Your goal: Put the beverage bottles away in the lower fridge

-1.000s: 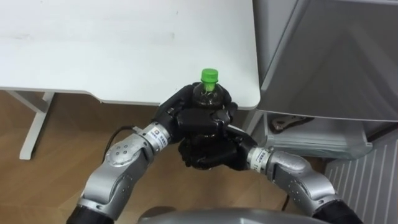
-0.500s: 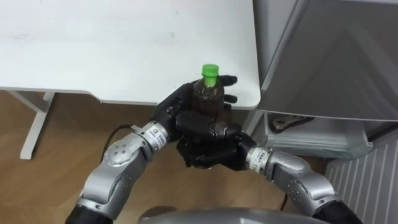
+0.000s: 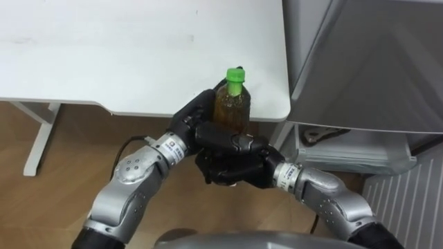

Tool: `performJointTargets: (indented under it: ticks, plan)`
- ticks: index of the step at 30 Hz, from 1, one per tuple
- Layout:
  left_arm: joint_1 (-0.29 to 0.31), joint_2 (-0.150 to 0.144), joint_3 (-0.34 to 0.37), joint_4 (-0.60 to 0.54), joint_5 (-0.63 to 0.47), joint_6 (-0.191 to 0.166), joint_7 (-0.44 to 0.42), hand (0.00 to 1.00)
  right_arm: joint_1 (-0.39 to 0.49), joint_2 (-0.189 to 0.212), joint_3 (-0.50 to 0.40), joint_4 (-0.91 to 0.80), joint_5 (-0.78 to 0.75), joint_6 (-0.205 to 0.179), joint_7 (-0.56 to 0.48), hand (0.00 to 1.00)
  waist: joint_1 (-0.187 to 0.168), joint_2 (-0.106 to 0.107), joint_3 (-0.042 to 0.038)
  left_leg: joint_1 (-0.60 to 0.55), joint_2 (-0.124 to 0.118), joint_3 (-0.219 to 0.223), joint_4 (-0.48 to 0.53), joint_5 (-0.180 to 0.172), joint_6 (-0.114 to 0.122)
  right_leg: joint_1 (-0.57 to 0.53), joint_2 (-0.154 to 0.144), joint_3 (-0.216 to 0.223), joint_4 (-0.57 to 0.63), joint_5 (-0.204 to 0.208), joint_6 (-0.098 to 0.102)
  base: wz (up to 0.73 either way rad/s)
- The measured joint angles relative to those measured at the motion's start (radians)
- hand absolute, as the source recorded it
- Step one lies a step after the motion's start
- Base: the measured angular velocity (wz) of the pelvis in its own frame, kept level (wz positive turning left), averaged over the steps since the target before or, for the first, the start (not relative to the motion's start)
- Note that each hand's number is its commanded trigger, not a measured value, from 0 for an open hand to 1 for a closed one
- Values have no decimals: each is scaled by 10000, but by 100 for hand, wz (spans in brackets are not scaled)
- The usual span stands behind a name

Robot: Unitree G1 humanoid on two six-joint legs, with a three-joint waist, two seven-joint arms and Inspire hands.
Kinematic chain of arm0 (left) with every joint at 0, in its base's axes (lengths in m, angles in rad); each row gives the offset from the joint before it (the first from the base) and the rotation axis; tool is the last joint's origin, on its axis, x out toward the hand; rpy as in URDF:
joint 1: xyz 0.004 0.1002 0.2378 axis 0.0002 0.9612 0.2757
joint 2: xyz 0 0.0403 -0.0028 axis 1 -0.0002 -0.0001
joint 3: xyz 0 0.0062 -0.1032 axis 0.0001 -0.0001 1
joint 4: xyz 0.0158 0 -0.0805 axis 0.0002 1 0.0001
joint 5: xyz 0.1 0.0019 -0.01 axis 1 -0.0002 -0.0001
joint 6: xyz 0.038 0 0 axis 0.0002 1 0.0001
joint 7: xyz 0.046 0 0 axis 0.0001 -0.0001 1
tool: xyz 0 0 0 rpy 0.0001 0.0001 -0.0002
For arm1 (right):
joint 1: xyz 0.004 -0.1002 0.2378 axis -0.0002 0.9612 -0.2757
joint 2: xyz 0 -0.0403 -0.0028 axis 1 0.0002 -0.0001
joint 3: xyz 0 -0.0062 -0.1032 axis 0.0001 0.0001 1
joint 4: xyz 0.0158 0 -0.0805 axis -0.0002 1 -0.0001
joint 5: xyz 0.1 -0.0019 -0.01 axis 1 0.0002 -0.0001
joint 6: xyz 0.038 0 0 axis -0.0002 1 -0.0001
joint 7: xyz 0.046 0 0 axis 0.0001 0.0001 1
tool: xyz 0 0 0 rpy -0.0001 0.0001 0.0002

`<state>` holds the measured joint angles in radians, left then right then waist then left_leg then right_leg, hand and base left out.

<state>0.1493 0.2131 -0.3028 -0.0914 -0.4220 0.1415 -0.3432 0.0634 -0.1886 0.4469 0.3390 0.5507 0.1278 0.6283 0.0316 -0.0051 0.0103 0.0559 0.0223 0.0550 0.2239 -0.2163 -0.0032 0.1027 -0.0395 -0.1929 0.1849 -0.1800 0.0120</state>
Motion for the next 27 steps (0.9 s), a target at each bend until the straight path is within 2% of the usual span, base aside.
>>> performJointTargets:
  ticks: [2, 6, 12, 15, 18, 21, 23, 26, 27]
  plan:
    - [-30, -12, 256, -360, -5, -52, 12, 0, 47, -50, 3, -3, 4, -2, -5, 100, 32, -1, -2, 46, 9, 15, -13, 0, 0, 0, 3, 9, 2, 0, 0, 0]
    - [-105, -65, 654, -783, -76, -612, 155, 0, 200, -60, 15, 24, -3, 1, -17, 100, 65, 1, -1, 70, 9, 0, -24, 1, -1, 10, 6, 25, 5, 0, 0, 0]
    - [-114, -153, 1651, -1674, -87, -683, 439, 0, 573, -70, -241, -1, -83, 30, -1, 100, 58, 35, 18, 70, 10, -13, -21, 0, -1, 75, 11, -31, -5, 0, 0, 1]
    - [-166, -231, 1960, -1903, -204, -873, 668, 0, 612, -75, -523, -35, -94, 54, 5, 100, 52, 145, 73, 180, 6, -14, -25, 0, -1, 167, 5, -47, -12, 0, 0, 1]
    - [-258, -247, 2341, -1999, -196, -891, 1035, 0, 619, -63, -809, -68, -81, 50, 59, 100, 147, 249, 76, 237, 20, -36, -33, -1, -3, 194, 14, -42, -9, 0, 0, -2]
    - [-317, -316, 2887, -2221, -194, -1028, 1454, 0, 756, -62, -1129, -68, -84, 50, 78, 100, 379, 278, 58, 284, 31, -19, -31, -1, -6, 190, 27, -20, -4, 0, 0, -4]
    - [-316, -463, 3485, -2495, -202, -1106, 1907, 0, 894, -58, -1378, -67, -196, 51, 80, 100, 605, 282, 57, 435, 29, 17, -118, 1, -7, 297, 27, -12, -6, 0, 0, -2]
    - [-316, -458, 4166, -2551, -169, -1552, 2662, 0, 981, -65, -1693, -65, -542, 50, 68, 100, 667, 281, 54, 601, 20, -18, -202, 1, -5, 448, 20, -49, -6, 0, 1, 0]
    - [-318, -458, 4279, -2548, -144, -1604, 2823, 0, 1001, -69, -1763, -65, -552, 50, 70, 100, 701, 280, 51, 601, 18, -18, -211, 1, -5, 453, 19, -58, -5, 0, 1, 0]
